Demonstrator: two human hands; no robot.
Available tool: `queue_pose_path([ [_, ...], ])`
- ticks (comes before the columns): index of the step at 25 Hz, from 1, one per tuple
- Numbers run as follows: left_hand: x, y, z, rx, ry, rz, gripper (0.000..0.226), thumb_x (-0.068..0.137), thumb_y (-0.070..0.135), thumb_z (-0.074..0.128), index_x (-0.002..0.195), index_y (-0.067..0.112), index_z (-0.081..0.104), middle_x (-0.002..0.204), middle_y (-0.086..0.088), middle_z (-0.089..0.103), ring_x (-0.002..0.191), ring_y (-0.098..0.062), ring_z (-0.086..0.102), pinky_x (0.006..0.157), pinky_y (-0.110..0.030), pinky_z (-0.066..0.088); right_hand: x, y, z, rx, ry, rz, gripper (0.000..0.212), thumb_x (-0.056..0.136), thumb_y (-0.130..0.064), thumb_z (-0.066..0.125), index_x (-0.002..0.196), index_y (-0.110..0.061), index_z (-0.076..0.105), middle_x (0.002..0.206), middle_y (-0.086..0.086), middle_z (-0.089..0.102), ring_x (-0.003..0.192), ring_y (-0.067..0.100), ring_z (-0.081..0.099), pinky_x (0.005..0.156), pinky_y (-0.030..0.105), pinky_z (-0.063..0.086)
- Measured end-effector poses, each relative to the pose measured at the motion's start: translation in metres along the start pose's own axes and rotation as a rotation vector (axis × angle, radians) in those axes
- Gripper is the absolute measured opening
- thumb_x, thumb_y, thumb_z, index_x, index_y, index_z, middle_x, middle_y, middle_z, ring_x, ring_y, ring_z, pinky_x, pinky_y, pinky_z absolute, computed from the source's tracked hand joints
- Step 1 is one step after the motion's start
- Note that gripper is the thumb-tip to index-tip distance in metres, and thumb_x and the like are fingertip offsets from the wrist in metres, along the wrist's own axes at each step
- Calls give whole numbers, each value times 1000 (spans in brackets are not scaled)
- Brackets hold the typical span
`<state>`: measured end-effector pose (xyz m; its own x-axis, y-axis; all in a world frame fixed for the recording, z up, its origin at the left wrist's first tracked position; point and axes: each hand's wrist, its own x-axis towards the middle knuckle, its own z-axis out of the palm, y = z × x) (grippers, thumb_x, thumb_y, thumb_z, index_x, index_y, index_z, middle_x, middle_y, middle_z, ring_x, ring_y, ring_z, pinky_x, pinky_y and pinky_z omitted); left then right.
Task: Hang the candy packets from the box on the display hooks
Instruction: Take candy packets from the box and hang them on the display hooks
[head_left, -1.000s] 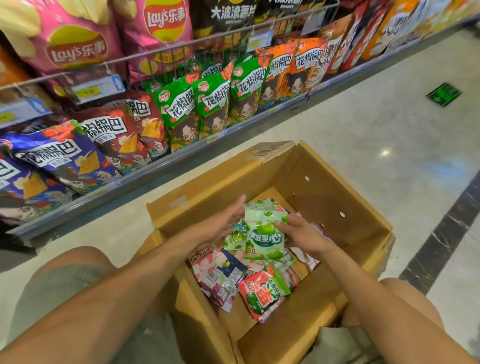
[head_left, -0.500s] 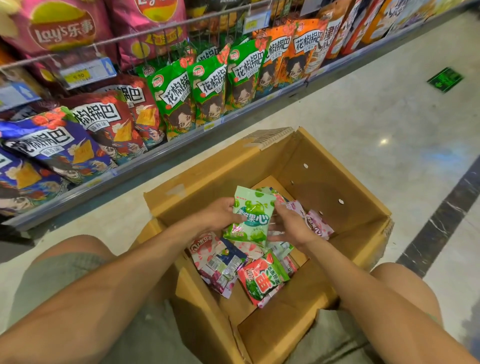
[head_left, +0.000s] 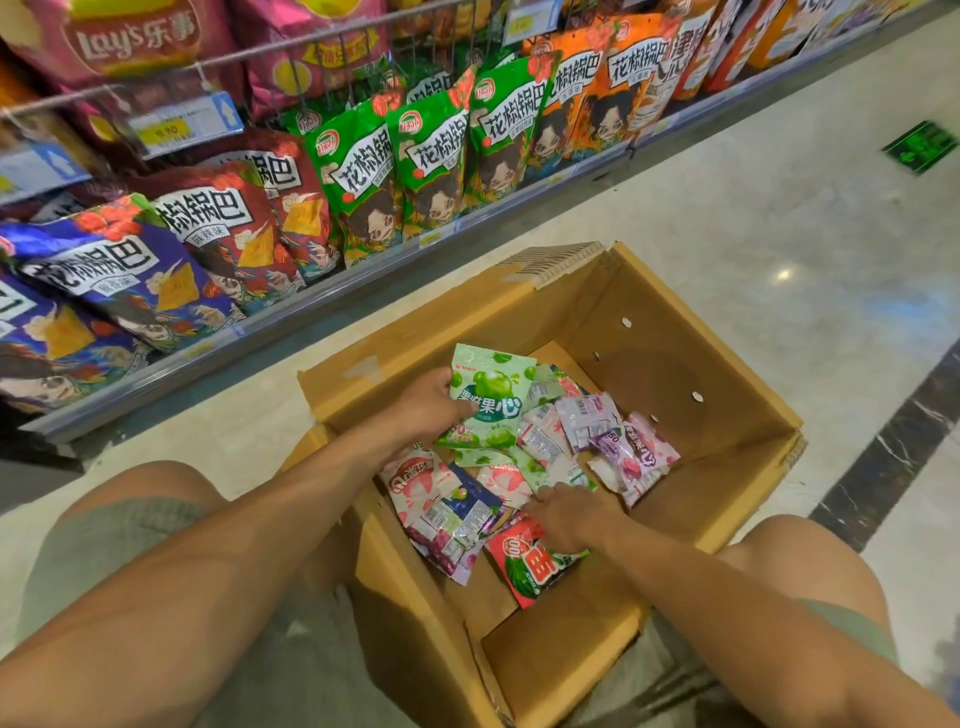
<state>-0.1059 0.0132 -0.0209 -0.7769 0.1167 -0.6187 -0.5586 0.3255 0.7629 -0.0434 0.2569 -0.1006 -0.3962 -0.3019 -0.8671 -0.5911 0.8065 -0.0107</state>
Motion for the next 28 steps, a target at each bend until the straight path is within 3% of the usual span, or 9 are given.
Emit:
queue_pose_path([
  [5,2,-1,0,-11,-7,4,33,96,6,71,127,16,65,123,-4,75,108,-23,74,103,-49,56,-6,0,-7,-239,29,30,46,102,-46,57,141,-23,56,143,11,52,136,33,42,113,52,33],
  [8,2,0,0,-34,-2,8,33,97,4,70,127,16,65,123,-5,75,107,-23,75,102,-48,57,-5,5,-8,-246,135,31,44,103,-48,53,135,-20,61,136,10,55,130,31,46,109,49,36],
  [13,2,0,-2,-85,28,8,31,96,1,68,113,26,64,121,-5,75,105,-23,75,100,-49,58,5,28,-10,439,134,22,35,106,-44,51,116,-16,68,114,5,68,108,24,61,94,41,50],
  [18,0,3,-6,-148,32,8,38,98,1,66,132,16,59,124,-5,74,105,-22,75,98,-47,59,1,44,-15,911,319,75,38,106,-41,54,82,-13,57,76,1,58,66,13,58,61,33,53],
  [21,-8,10,-10,-206,36,8,35,98,-2,64,127,17,60,123,-6,75,108,-24,74,100,-51,58,-23,48,-30,1136,484,81,36,107,-33,56,80,-9,62,71,5,67,67,21,64,75,45,59],
  [23,-27,27,-13,-202,53,18,31,99,-2,63,119,21,60,123,-6,74,110,-25,73,102,-52,56,-52,48,-47,1283,520,71,31,107,-26,55,80,-13,64,65,-7,69,60,6,64,70,36,57],
  [24,-40,40,-16,-186,62,20,29,100,-2,63,118,21,59,123,-7,74,111,-25,73,102,-50,57,-69,48,-55,1313,542,73,32,106,-29,56,81,-12,65,68,-2,69,59,5,64,67,36,54],
  [26,-70,73,-24,-156,75,31,28,100,0,63,121,18,58,126,-6,72,111,-24,71,99,-44,58,-107,47,-77,1350,589,71,44,102,-43,59,90,-2,68,84,22,71,72,26,70,74,52,57],
  [28,-100,105,-35,-137,87,39,30,100,1,63,127,14,58,128,-5,72,111,-22,71,100,-45,57,-146,46,-98,1449,580,28,41,105,-38,57,104,1,70,101,23,75,94,41,73,91,57,57],
])
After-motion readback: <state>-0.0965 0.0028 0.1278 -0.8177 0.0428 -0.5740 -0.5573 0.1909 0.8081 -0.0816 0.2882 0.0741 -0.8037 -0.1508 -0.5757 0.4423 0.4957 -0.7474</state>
